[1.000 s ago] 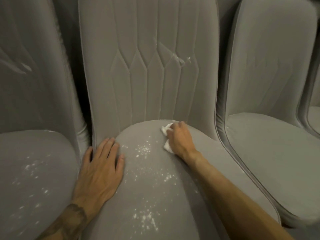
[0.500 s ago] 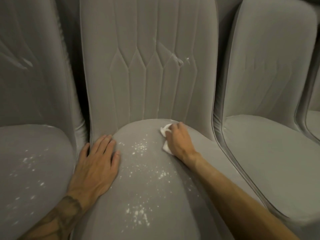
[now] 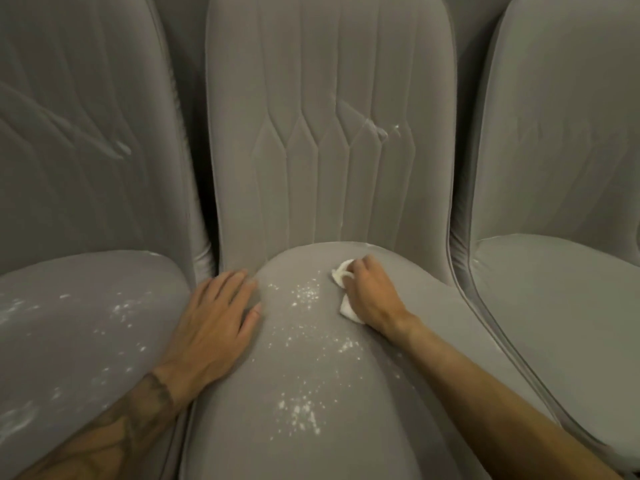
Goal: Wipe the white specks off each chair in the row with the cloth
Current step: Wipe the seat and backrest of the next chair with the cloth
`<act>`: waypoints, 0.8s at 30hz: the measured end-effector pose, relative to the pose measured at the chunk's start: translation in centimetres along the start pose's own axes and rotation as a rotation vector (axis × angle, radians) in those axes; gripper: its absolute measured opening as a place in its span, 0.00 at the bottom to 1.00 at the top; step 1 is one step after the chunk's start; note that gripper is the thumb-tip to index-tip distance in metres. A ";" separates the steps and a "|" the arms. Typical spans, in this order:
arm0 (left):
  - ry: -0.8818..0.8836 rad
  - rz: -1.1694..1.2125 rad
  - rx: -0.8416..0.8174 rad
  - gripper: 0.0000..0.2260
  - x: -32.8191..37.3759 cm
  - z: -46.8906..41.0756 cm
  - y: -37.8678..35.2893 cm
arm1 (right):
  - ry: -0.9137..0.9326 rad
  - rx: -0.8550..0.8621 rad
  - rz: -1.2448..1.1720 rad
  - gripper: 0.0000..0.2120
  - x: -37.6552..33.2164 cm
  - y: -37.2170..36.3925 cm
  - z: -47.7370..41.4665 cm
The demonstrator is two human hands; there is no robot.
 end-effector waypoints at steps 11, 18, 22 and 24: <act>0.164 0.077 0.003 0.24 -1.6 1.8 -0.3 | -0.236 0.158 0.058 0.14 3.3 0.7 -2.8; 0.163 0.106 0.009 0.23 -1.7 2.1 0.0 | 0.143 -0.006 0.012 0.12 -0.7 -0.7 -0.7; 0.163 0.113 0.014 0.22 -1.5 2.0 0.2 | -0.146 0.116 0.067 0.09 4.5 1.4 -2.2; 0.162 0.108 0.013 0.22 -1.6 2.1 0.1 | -0.182 0.115 0.057 0.08 3.3 0.3 -3.2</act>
Point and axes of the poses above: each hand's wrist, its own z-axis away from the middle knuckle, its own y-axis out of the back of the hand, x = y × z, the point moved 5 cm from there along -z, towards the middle knuckle, and after that the axes turned 4 degrees about -x, right-handed, at the moved point
